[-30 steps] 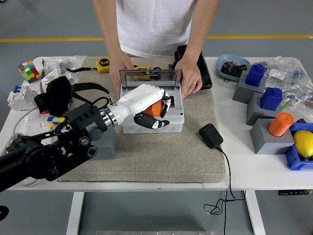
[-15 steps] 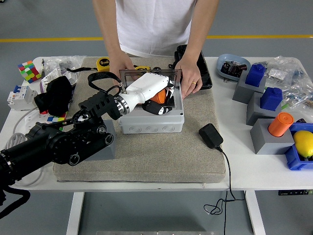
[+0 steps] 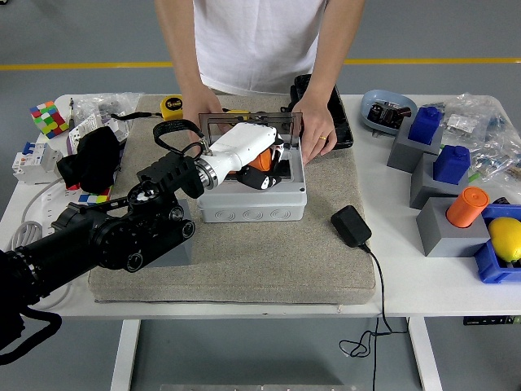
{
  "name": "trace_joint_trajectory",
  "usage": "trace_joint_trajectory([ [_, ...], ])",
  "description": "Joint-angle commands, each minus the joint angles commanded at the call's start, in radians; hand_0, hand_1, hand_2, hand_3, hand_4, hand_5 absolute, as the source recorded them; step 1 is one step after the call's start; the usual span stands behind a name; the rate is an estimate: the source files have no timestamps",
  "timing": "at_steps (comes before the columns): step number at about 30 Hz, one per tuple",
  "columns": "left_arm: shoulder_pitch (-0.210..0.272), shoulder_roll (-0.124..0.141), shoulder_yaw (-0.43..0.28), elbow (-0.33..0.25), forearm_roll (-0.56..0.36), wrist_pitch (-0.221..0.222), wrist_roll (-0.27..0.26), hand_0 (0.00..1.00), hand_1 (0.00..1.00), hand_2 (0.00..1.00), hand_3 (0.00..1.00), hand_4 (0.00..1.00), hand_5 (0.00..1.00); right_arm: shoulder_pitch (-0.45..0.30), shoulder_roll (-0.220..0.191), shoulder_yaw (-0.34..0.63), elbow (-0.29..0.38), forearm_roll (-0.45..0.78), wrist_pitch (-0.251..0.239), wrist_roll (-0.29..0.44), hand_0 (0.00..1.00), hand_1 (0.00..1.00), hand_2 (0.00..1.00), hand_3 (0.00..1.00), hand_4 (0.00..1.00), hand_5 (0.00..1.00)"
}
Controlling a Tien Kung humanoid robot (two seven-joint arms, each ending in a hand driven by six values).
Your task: Fetch the battery,place it into the box,close the lid of the box
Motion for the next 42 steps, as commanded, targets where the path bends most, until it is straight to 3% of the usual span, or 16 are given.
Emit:
trace_joint_trajectory([
  [2,0.001,-0.001,-0.001,0.001,0.002,0.004,-0.002,0.106,0.205,0.274,0.336,0.854,0.002,0.0,0.0,-0.001,0.0,0.0,0.0,0.0,0.652,0.672,0.691,0.649,0.961,0.552],
  [8,0.0,-0.006,0.0,0.009,0.007,0.018,-0.003,0.106,0.205,0.274,0.336,0.854,0.002,0.0,0.0,-0.002,0.0,0.001,0.0,0.0,0.652,0.672,0.691,0.649,0.961,0.552],
  [9,0.001,-0.006,0.001,0.01,0.008,0.021,-0.003,0.135,0.255,0.307,0.423,0.912,0.002,0.001,0.0,-0.003,0.0,0.001,0.0,0.0,0.652,0.672,0.691,0.648,0.961,0.552],
  [26,0.001,-0.01,0.005,0.024,0.012,0.033,0.003,0.151,0.27,0.308,0.458,0.946,0.002,0.001,0.0,-0.002,0.0,0.002,0.003,0.001,0.652,0.672,0.691,0.649,0.961,0.552],
  [27,0.001,-0.01,0.006,0.025,0.012,0.034,0.001,0.218,0.32,0.334,0.481,0.993,0.002,0.001,0.0,-0.003,0.0,0.002,0.003,0.001,0.652,0.672,0.691,0.647,0.961,0.551],
  [32,0.003,-0.007,0.008,0.028,-0.001,0.037,-0.026,0.218,0.32,0.334,0.481,0.993,0.002,0.0,0.0,-0.003,0.0,0.002,0.003,0.002,0.652,0.672,0.691,0.647,0.961,0.551],
  [33,0.004,-0.006,0.007,0.028,-0.004,0.037,-0.033,0.639,0.747,0.763,0.773,0.998,0.135,0.0,0.0,-0.003,0.0,0.002,0.004,0.002,0.652,0.672,0.691,0.649,0.962,0.552],
  [38,0.005,-0.006,0.003,0.024,-0.024,0.037,-0.064,0.639,0.747,0.763,0.773,0.998,0.135,0.0,0.0,-0.004,0.0,0.003,0.004,0.002,0.652,0.672,0.691,0.649,0.962,0.552],
  [39,0.005,-0.006,0.002,0.023,-0.024,0.037,-0.066,0.707,0.801,0.831,0.809,0.998,0.19,0.0,-0.001,-0.004,0.0,0.003,0.004,0.002,0.652,0.672,0.691,0.649,0.963,0.552],
  [42,0.005,-0.006,0.003,0.02,-0.023,0.04,-0.072,0.707,0.801,0.831,0.809,0.998,0.19,0.0,0.0,-0.003,0.0,0.003,0.004,0.002,0.652,0.672,0.691,0.649,0.963,0.552],
])
